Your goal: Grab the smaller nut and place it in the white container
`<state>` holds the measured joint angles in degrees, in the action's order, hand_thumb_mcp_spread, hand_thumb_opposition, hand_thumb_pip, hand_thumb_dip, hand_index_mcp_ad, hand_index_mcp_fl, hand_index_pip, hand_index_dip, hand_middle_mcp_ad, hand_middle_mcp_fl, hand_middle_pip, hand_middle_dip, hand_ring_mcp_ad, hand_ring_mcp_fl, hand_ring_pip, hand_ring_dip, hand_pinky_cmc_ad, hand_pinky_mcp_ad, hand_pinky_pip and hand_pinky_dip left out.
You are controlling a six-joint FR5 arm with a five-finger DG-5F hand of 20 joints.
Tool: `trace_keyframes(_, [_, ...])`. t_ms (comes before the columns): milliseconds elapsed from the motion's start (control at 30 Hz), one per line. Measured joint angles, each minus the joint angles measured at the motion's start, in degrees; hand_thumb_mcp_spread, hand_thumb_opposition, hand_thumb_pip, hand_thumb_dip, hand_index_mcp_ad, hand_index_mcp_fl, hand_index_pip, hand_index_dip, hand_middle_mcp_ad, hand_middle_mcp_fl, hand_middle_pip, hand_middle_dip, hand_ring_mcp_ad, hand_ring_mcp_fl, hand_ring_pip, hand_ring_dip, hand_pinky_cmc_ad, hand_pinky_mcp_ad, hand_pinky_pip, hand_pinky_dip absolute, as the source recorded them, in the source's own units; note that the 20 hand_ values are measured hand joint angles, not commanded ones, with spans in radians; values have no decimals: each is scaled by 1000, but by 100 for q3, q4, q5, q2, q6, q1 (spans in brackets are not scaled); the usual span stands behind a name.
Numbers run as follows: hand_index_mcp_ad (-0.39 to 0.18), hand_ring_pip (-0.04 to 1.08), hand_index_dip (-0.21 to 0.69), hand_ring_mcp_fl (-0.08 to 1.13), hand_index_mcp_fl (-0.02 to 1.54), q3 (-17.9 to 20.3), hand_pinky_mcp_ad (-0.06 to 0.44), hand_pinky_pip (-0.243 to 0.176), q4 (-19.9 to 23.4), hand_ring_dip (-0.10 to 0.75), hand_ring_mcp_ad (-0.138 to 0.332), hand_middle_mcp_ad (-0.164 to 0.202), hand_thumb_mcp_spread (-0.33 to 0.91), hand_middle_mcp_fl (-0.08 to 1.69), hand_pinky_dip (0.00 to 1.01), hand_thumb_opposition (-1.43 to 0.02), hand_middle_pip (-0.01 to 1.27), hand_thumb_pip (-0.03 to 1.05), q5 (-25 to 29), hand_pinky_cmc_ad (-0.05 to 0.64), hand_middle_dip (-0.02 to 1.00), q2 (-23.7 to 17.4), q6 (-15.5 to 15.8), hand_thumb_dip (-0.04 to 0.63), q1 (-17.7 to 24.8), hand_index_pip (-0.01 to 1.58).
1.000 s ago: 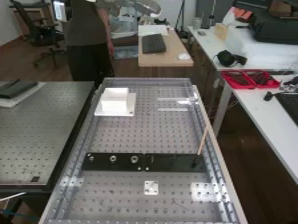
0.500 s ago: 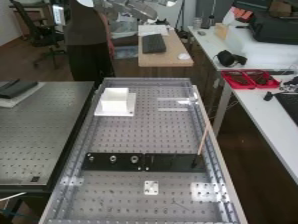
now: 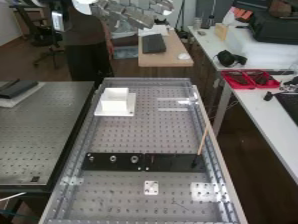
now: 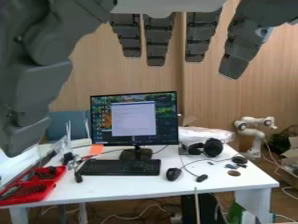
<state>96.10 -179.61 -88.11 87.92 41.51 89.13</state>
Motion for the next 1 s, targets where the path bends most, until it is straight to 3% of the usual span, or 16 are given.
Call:
trace_keyframes(633, [-24, 86, 274, 0, 0, 613, 330, -91, 242, 101, 171, 37, 208, 5, 229, -731, 138, 478, -1122, 450, 222, -321, 363, 35, -756, 72])
trace_keyframes(1000, [-33, 86, 278, 0, -2, 1106, 330, -89, 474, 101, 171, 31, 208, 2, 232, -731, 138, 480, -1752, 450, 222, -492, 378, 33, -1133, 73])
